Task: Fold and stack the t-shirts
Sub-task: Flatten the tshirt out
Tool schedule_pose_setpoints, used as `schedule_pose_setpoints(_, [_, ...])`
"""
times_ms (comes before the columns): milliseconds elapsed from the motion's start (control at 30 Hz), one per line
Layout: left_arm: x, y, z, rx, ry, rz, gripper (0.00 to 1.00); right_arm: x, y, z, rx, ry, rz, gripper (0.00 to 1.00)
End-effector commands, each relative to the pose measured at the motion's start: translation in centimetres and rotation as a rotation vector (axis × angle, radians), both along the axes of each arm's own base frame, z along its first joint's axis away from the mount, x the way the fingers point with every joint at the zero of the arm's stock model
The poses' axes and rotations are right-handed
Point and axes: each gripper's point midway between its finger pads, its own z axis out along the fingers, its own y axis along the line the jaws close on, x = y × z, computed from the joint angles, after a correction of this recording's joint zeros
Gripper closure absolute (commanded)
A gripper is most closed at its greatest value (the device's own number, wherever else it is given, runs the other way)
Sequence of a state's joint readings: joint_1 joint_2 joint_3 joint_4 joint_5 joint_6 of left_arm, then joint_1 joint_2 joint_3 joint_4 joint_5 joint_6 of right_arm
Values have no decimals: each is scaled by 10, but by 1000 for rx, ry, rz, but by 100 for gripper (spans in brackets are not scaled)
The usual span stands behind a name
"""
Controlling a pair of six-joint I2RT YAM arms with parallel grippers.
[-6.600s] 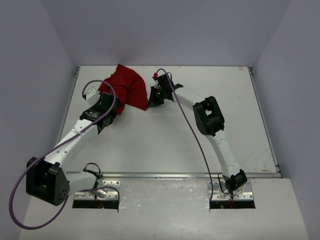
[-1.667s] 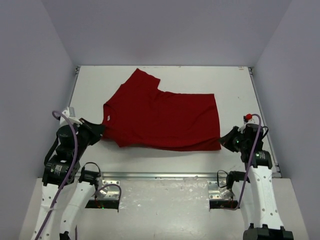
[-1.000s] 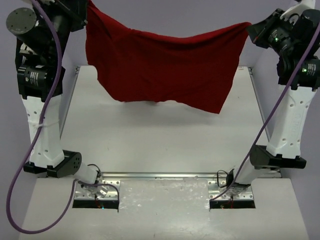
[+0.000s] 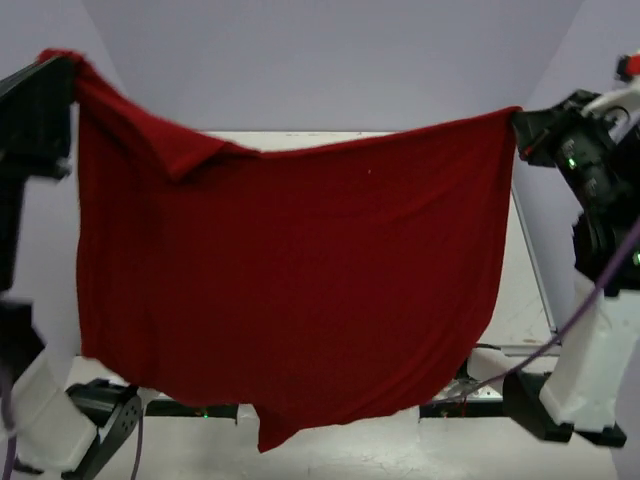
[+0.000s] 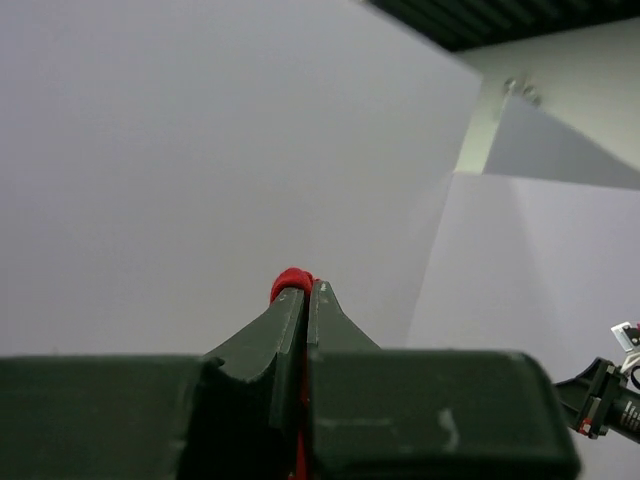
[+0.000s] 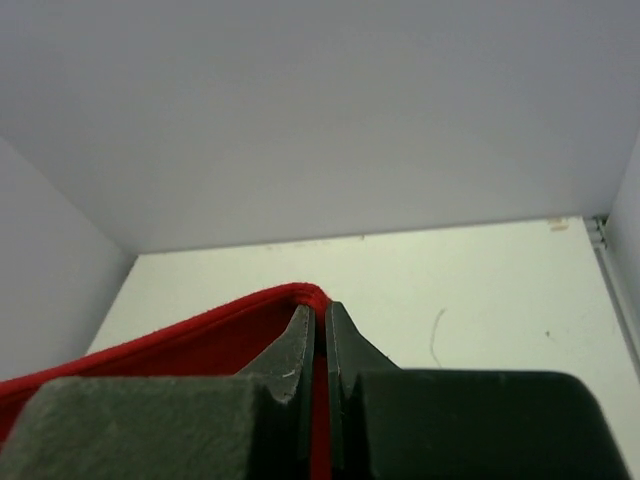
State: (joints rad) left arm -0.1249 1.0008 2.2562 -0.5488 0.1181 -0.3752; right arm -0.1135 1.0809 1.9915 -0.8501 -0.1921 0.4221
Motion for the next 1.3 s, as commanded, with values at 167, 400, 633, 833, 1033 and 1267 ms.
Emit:
schedule_pose_setpoints(167, [303,-33,-135,55,557,33,100,183,-15,-104,42,273,28,99])
schedule_pose_setpoints(400, [399,-19,-119,15,426,7,100,268,-36,-93,-4,249,-14,99])
schedule_pose_setpoints(633, [336,33,-19,25,61,120,100,255,-57,-23,32,15,-59,99])
schedule_pose_setpoints(833, [347,35,-48,66,140,39,100,251,-53,-61,-9,95,-25,99])
schedule_pose_setpoints(1033, [335,19,-125,134,302,56,100,220,-36,-123,-46,134,52,99])
schedule_pose_setpoints(1267, [247,39,-283,-154,630,161,99,131,-6,-283,82,366,121,99])
